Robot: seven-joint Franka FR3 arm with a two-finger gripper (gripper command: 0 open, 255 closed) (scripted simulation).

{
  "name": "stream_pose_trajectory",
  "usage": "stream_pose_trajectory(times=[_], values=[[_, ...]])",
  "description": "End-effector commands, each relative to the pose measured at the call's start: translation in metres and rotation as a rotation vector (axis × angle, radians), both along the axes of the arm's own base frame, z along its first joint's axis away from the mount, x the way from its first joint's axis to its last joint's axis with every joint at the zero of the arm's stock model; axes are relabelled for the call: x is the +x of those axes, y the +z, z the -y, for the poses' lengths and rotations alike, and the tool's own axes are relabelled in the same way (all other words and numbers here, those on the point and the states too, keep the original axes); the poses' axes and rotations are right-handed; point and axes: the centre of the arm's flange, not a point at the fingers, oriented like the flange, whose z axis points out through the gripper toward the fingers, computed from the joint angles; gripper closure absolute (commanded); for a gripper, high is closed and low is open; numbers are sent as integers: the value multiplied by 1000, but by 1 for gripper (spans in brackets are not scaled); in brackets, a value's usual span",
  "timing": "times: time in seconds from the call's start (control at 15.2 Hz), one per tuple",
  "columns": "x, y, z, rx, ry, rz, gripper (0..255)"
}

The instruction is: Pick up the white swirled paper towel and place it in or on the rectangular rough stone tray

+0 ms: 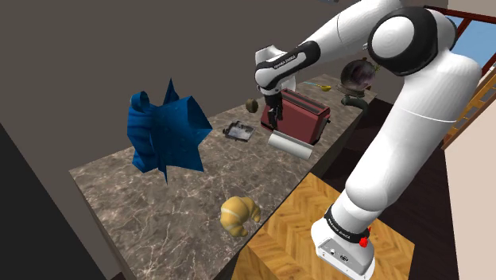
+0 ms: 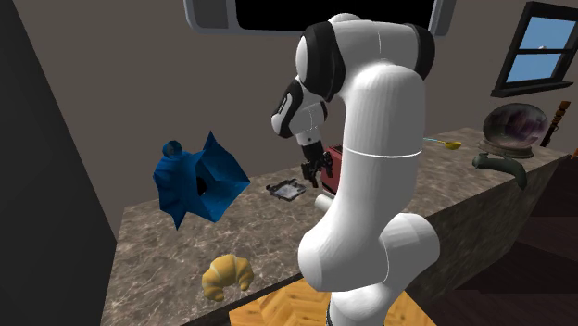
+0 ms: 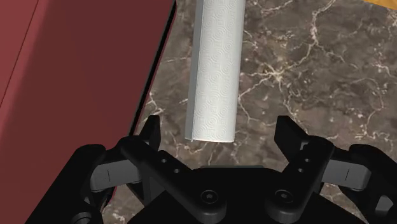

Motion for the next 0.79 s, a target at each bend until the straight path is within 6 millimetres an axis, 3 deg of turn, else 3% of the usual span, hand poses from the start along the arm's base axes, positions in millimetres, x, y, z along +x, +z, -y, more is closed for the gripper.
stream_pose_trajectory(times=[0.0, 0.46, 0.73], values=[[-11, -16, 7, -9, 24, -29, 0], [-25, -49, 15, -9, 24, -29, 0], [-26, -52, 16, -9, 24, -29, 0]])
